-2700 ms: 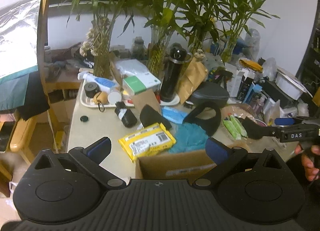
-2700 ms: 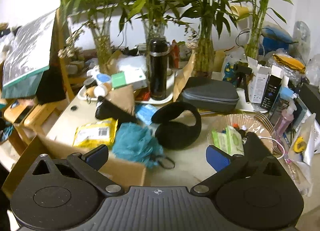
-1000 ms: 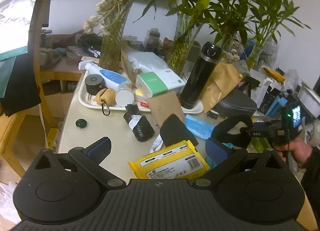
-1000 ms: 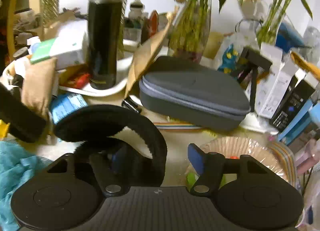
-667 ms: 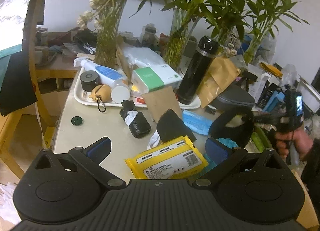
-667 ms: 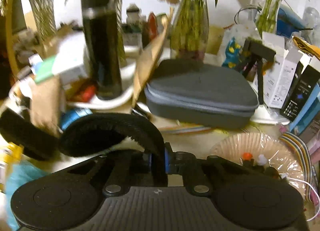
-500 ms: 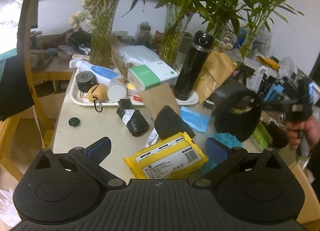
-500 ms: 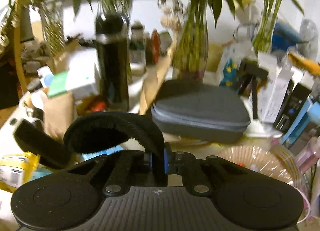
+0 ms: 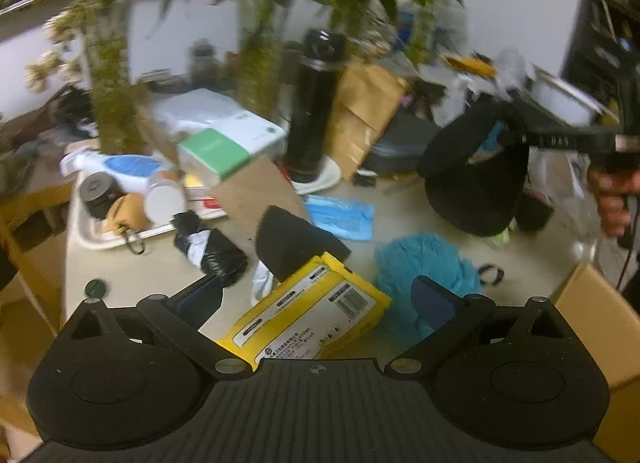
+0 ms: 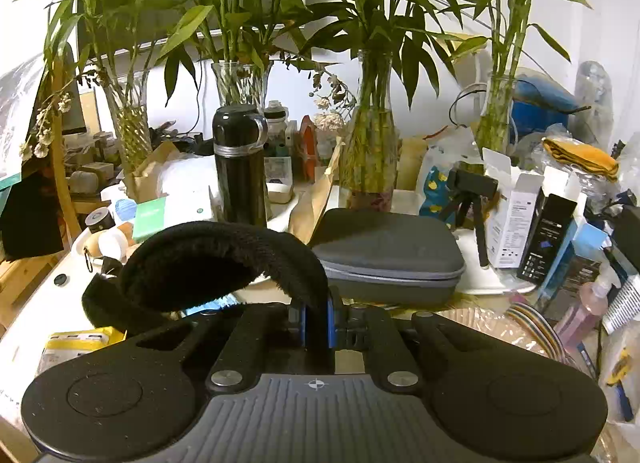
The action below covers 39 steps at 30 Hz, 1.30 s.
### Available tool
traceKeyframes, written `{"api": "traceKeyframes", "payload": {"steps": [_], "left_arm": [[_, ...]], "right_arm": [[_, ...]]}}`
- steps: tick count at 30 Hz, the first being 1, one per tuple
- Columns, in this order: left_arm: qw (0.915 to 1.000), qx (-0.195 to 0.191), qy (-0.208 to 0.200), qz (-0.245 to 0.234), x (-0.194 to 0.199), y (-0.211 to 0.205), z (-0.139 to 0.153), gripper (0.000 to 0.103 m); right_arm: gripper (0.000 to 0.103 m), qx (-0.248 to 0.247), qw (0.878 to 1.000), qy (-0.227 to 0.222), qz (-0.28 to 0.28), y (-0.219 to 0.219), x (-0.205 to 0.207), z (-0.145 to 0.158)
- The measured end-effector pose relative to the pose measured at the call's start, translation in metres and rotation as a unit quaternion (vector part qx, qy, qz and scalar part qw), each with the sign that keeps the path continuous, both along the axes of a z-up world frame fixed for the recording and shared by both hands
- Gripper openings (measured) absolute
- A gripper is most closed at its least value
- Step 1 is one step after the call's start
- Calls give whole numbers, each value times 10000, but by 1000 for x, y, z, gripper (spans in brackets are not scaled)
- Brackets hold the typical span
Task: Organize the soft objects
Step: 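Lift the earmuffs with the right gripper while the left gripper grasps the yellow packet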
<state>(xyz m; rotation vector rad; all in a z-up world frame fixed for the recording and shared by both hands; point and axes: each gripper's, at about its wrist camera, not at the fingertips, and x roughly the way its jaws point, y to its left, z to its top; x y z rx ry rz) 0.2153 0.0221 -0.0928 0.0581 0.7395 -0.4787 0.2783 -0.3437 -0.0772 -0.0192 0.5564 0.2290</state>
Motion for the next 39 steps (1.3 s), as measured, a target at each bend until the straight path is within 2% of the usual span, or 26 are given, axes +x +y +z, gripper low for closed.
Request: {"api": "traceKeyframes", "payload": {"steps": [3, 9, 14, 19, 25, 33, 37, 39], "left_arm": [[9997, 92, 35, -230, 7, -1, -9, 103], [9976, 41, 221, -656, 23, 4, -24, 103], [9941, 272, 383, -975, 34, 1, -39, 103], [9886, 703, 661, -1153, 46, -2, -58, 103], [9848, 813, 817, -1298, 55, -2, -75, 103], [9798, 914, 817, -1579, 65, -20, -89, 103], [9757, 985, 949, -1712, 69, -28, -96, 96], [9735, 1159, 916, -1744, 68, -33, -97, 94]], "right_arm": [[12, 41, 10000, 21, 35, -1, -7, 0], [12, 23, 10000, 22, 81, -5, -9, -2], [12, 116, 9999, 23, 120, -5, -5, 0], [12, 65, 9998, 12, 205, 2, -4, 1], [12, 87, 9996, 7, 255, 3, -2, 3], [12, 60, 9997, 53, 246, 4, 0, 2], [12, 59, 9996, 75, 261, 5, 0, 2], [12, 29, 9996, 97, 262, 5, 0, 1]]}}
